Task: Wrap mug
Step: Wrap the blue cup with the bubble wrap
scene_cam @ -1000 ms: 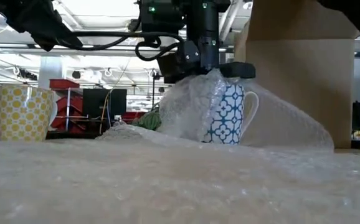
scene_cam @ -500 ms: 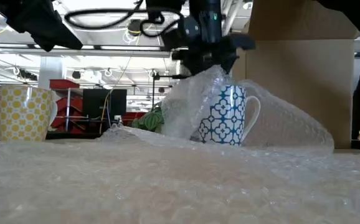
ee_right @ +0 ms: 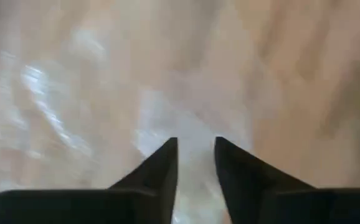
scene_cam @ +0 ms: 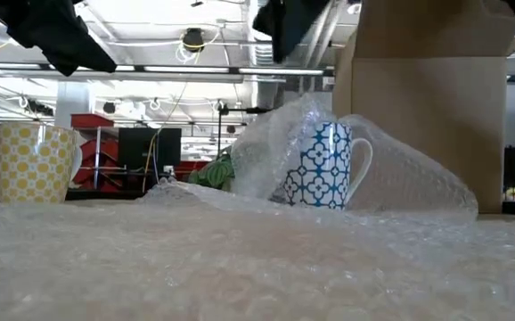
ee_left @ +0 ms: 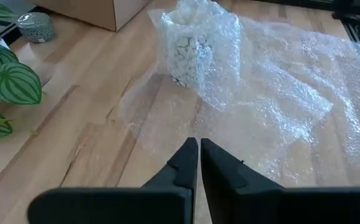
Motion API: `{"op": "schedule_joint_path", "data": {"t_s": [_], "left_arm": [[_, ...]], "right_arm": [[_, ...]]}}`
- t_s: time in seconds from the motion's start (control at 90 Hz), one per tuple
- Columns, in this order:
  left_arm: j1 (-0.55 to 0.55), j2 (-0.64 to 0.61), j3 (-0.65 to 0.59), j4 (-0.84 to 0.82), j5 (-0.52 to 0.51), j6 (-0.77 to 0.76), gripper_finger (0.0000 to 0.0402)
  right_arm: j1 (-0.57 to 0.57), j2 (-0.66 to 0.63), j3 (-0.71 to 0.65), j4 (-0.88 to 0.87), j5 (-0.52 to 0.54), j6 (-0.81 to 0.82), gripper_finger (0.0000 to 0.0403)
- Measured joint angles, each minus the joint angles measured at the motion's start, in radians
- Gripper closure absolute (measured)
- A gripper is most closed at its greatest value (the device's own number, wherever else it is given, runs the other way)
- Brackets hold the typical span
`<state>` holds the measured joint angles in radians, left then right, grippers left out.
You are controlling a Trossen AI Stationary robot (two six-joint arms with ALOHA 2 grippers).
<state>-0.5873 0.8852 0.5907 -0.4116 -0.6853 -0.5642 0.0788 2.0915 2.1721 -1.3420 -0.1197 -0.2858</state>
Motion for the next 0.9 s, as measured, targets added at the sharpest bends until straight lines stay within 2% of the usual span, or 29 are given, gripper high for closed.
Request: {"op": "schedule_joint_path", "data": {"t_s": [0.156,0.433,0.733,0.9], "left_arm": [[0.000,0.000,0.000,-0.001,0.000,0.000,0.0402],[0.000,0.000,0.000,-0.001,-0.001,0.002,0.0402],[0.000,0.000,0.000,0.000,-0.002,0.001,0.0402],[0.000,0.000,0.000,0.003,-0.002,0.001,0.0402]], "right_arm": [[-0.018,-0.001,-0.116,0.029,-0.038,-0.001,0.0396],[-0.043,-0.010,-0.351,0.125,-0.078,0.060,0.0402],[-0.070,0.000,-0.455,0.218,-0.034,0.081,0.0403],[-0.090,-0.004,-0.543,0.338,-0.037,0.077,0.0403]]}}
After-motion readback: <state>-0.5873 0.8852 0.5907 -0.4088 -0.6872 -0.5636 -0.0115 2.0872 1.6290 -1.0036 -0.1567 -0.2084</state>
